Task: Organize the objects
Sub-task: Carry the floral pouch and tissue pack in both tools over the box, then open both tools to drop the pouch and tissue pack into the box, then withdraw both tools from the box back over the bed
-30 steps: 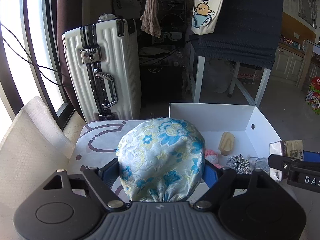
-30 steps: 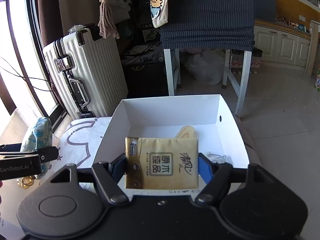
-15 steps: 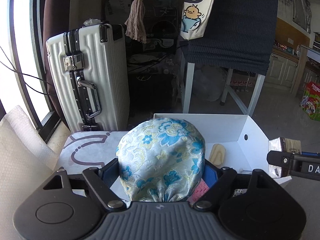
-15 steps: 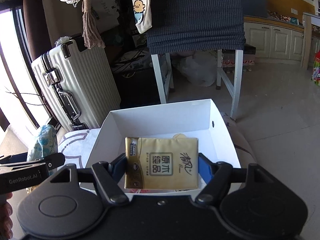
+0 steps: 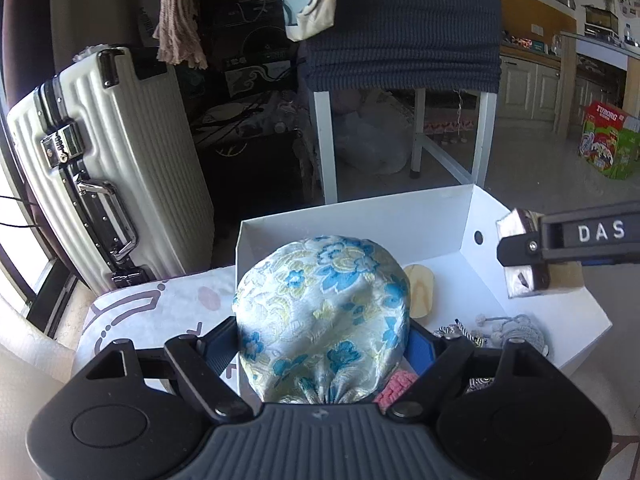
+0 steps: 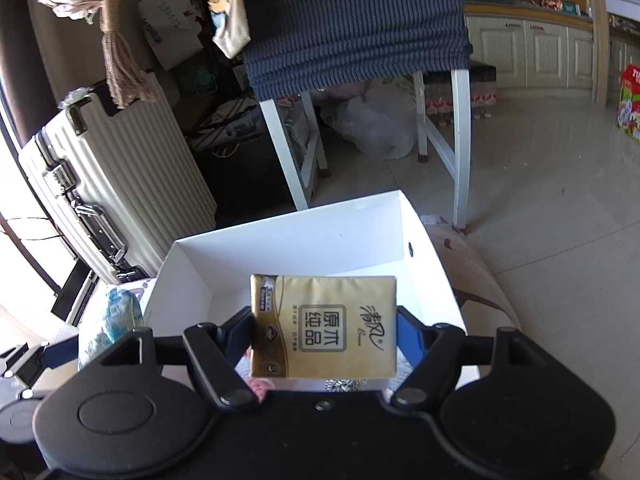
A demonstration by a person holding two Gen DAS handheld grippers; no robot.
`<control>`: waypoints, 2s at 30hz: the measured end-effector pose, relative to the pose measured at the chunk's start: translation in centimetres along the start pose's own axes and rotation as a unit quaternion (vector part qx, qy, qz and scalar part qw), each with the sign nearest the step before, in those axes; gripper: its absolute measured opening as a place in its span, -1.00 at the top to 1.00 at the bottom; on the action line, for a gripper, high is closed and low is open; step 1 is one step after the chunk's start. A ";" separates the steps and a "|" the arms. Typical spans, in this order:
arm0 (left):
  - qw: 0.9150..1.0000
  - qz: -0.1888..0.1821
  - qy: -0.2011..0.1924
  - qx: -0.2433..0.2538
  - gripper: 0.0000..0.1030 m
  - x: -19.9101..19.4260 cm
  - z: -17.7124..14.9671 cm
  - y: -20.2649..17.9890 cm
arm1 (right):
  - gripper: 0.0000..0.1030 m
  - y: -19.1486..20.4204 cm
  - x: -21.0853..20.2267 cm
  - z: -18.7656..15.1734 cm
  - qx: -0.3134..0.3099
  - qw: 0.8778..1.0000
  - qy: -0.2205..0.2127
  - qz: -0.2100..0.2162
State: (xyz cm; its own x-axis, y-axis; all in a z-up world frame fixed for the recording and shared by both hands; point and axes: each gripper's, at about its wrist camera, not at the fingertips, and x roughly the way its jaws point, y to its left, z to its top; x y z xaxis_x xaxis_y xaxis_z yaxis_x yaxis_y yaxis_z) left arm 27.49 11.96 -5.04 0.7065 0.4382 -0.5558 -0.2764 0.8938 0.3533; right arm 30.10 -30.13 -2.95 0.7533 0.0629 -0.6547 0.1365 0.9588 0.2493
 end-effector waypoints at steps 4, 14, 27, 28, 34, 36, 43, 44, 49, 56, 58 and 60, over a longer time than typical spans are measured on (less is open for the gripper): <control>1.000 -0.010 0.018 0.001 -0.63 1.9 -0.3 -0.2 | -0.44 0.0 3.0 0.5 -0.005 1.000 0.016 -0.007; 0.998 -0.029 0.043 -0.027 -0.63 6.1 0.9 0.1 | -0.48 -1.0 7.9 1.0 -0.007 0.999 0.036 -0.032; 0.996 -0.023 0.086 -0.001 -0.63 12.1 5.8 0.1 | -0.56 -2.1 8.6 1.5 0.002 0.998 0.062 -0.024; 0.995 -0.023 0.092 0.001 -0.63 12.5 6.0 0.2 | -0.54 -2.2 8.5 1.5 0.006 0.998 0.064 -0.021; 0.995 -0.006 0.102 0.013 -0.95 13.2 6.3 0.4 | -0.54 -2.4 7.7 1.5 0.009 0.998 0.062 -0.025; 0.994 -0.007 0.105 0.020 -0.95 12.9 6.2 0.5 | -0.55 -2.5 7.5 1.4 0.010 0.998 0.062 -0.025; 0.993 -0.010 0.111 0.033 -0.95 11.8 5.2 0.5 | -0.55 -2.3 7.0 1.5 0.009 0.998 0.062 -0.028; 0.993 -0.011 0.112 0.033 -0.95 11.7 5.1 0.5 | -0.55 -2.2 6.9 1.5 0.009 0.998 0.061 -0.028; 0.993 -0.013 0.110 0.028 -0.95 10.6 4.7 0.9 | -0.55 -1.8 6.2 1.4 0.004 0.998 0.061 -0.027; 0.994 -0.022 0.107 0.021 -0.95 8.8 4.4 0.9 | -0.56 -1.3 4.9 1.2 -0.018 0.998 0.056 -0.032; 0.994 -0.027 0.105 0.012 -0.95 8.2 4.4 0.9 | -0.56 -1.2 4.4 1.2 -0.022 0.998 0.053 -0.032; 0.994 -0.031 0.102 0.003 -0.95 7.4 4.3 1.0 | -0.57 -1.1 3.8 1.3 -0.029 0.998 0.048 -0.034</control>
State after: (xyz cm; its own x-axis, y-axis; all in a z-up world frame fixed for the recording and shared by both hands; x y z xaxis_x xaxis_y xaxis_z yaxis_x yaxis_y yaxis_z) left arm 35.26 15.69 -5.59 0.5757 0.3928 -0.7171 -0.2324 0.9195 0.3170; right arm 33.62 -31.31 -4.82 0.6780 0.0218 -0.7347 0.1453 0.9759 0.1631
